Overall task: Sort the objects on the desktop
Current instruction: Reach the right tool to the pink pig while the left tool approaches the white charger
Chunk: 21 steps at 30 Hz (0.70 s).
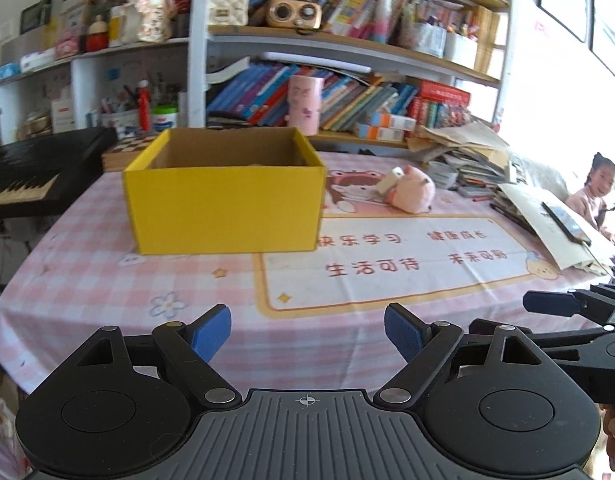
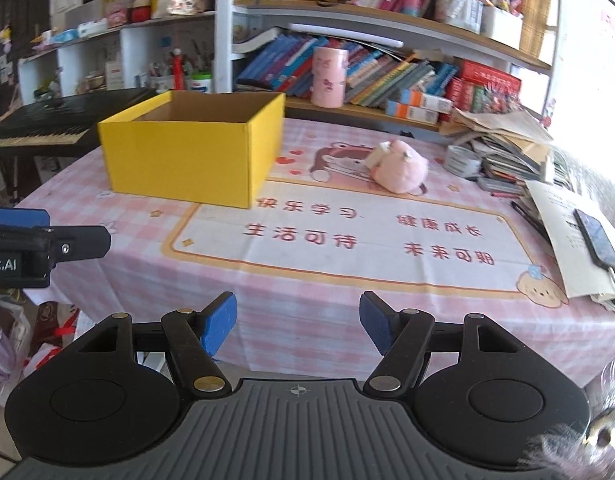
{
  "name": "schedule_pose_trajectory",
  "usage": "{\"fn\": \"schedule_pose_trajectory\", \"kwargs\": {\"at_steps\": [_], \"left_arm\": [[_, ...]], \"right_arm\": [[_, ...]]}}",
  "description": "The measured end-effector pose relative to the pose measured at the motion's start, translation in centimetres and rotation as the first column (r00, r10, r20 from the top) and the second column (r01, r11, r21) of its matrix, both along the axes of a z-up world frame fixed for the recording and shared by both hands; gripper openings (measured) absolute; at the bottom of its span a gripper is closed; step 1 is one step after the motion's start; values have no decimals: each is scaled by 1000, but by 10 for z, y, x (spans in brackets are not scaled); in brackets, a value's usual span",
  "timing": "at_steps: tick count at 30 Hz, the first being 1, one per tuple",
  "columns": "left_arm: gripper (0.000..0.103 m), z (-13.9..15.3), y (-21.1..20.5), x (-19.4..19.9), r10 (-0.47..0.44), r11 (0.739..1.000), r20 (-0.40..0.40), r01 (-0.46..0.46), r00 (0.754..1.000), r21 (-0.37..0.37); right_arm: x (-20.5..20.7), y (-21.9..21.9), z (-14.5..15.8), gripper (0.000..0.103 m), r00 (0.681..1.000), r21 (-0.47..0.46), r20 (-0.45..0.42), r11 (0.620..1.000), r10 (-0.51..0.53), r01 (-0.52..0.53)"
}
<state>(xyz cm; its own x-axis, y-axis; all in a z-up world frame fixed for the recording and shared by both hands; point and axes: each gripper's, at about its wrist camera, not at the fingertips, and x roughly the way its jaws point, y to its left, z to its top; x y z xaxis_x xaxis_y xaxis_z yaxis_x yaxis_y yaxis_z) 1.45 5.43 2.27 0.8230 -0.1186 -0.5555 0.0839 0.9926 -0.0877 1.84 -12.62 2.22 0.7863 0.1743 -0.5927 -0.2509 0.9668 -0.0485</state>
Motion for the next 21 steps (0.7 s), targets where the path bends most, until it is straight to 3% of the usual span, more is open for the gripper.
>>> {"fn": "schedule_pose_trajectory", "kwargs": {"at_steps": [21], "left_arm": [[87, -10, -71, 50, -143, 989, -56, 146, 988, 38]], "right_arm": [[36, -57, -13, 66, 995, 0, -71, 998, -66, 67]]}}
